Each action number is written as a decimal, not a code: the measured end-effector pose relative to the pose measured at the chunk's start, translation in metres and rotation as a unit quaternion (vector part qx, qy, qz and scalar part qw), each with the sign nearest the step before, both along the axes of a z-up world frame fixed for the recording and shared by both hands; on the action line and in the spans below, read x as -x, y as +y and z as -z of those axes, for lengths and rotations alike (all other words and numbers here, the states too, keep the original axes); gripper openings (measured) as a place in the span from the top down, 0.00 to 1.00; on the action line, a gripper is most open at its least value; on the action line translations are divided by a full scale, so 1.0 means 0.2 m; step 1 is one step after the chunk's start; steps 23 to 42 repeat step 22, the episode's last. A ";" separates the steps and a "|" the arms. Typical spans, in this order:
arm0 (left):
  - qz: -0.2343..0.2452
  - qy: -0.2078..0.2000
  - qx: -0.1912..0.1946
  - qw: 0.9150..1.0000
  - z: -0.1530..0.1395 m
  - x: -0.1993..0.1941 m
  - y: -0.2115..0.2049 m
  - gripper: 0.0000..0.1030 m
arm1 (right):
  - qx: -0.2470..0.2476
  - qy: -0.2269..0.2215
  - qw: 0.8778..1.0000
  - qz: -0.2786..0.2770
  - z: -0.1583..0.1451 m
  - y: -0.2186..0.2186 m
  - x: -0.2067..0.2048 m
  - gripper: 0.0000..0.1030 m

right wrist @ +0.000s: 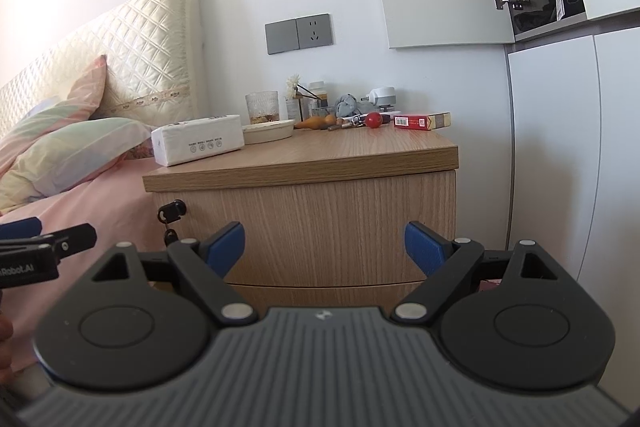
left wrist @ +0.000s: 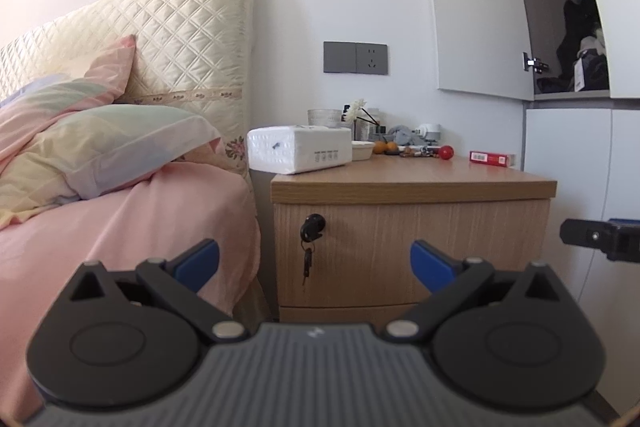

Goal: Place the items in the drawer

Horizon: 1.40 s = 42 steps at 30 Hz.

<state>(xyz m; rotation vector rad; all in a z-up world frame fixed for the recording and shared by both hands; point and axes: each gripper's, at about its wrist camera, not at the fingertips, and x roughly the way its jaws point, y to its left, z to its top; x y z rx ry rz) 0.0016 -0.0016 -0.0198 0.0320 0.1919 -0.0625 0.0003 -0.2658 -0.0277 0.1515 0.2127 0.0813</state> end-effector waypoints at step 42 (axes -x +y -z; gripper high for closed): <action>-0.011 -0.001 -0.001 1.000 0.00 0.00 0.00 0.00 | -0.001 -0.001 1.000 0.007 0.01 -0.01 0.01 0.14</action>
